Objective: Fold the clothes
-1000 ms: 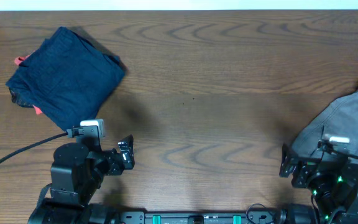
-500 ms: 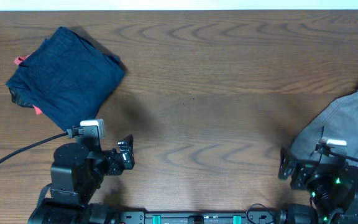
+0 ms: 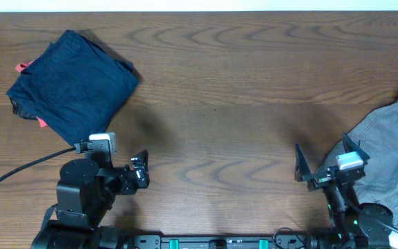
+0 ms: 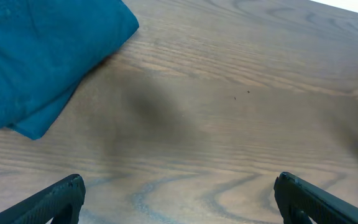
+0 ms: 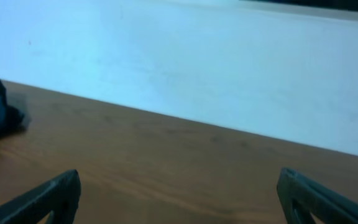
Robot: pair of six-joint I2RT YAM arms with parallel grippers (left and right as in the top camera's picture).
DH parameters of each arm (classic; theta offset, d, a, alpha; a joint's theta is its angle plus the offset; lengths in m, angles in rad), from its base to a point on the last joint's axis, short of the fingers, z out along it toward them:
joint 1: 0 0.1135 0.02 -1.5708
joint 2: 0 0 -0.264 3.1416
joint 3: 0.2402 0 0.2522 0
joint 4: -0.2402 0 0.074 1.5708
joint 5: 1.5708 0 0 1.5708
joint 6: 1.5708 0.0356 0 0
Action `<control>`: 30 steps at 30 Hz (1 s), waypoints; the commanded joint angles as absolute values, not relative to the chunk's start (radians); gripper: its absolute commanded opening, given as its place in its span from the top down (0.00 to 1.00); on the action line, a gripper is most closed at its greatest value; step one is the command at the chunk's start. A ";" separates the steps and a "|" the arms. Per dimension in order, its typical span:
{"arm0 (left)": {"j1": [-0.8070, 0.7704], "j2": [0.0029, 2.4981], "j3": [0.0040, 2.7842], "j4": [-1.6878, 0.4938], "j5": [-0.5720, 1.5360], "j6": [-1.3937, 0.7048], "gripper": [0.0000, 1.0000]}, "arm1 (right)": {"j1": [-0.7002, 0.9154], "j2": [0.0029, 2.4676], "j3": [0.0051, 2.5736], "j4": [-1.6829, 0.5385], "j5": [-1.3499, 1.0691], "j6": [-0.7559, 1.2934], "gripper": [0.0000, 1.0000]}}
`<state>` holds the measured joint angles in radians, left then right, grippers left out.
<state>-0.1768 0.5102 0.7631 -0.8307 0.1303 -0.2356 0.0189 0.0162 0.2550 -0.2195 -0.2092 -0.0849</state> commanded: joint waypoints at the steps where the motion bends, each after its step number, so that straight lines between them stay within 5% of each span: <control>1: -0.176 0.508 0.759 -0.830 0.122 -0.237 0.02 | 0.035 0.005 0.182 -0.152 -0.213 -0.117 0.01; 19: -0.176 0.508 0.759 -0.830 0.121 -0.237 0.02 | 0.039 0.005 0.006 0.083 -0.224 -0.194 0.01; 30: -0.176 0.508 0.759 -0.830 0.121 -0.237 0.02 | 0.039 0.005 0.006 -0.056 -0.217 -0.181 0.01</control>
